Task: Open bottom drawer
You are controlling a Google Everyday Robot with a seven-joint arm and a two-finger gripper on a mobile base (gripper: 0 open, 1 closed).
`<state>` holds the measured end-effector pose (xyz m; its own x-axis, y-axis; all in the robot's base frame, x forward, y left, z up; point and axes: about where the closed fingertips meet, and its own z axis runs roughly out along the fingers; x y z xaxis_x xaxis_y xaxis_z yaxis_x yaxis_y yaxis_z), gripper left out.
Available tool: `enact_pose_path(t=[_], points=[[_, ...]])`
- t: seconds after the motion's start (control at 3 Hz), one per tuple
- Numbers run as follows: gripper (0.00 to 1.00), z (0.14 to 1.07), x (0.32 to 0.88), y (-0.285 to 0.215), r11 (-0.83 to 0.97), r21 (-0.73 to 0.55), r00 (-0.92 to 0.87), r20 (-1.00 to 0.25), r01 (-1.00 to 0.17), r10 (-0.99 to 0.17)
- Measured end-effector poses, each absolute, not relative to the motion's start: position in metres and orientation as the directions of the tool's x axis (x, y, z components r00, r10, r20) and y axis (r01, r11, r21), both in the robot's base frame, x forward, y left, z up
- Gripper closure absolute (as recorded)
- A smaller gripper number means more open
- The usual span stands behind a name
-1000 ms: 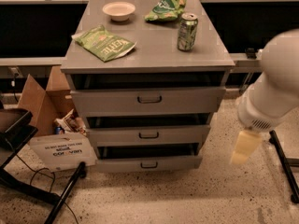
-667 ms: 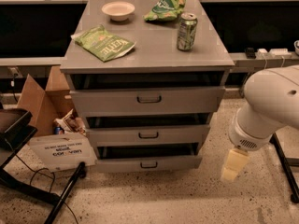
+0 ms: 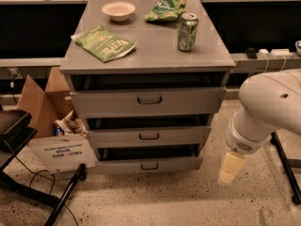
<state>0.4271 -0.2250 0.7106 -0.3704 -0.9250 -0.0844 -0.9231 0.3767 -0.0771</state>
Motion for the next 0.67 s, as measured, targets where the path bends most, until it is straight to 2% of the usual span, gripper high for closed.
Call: enact_pose_path(t=[0.67], points=[[0.0,0.604,0.436,-0.227,0.44,-0.027,-0.436,-0.102,-0.897,-0.894]])
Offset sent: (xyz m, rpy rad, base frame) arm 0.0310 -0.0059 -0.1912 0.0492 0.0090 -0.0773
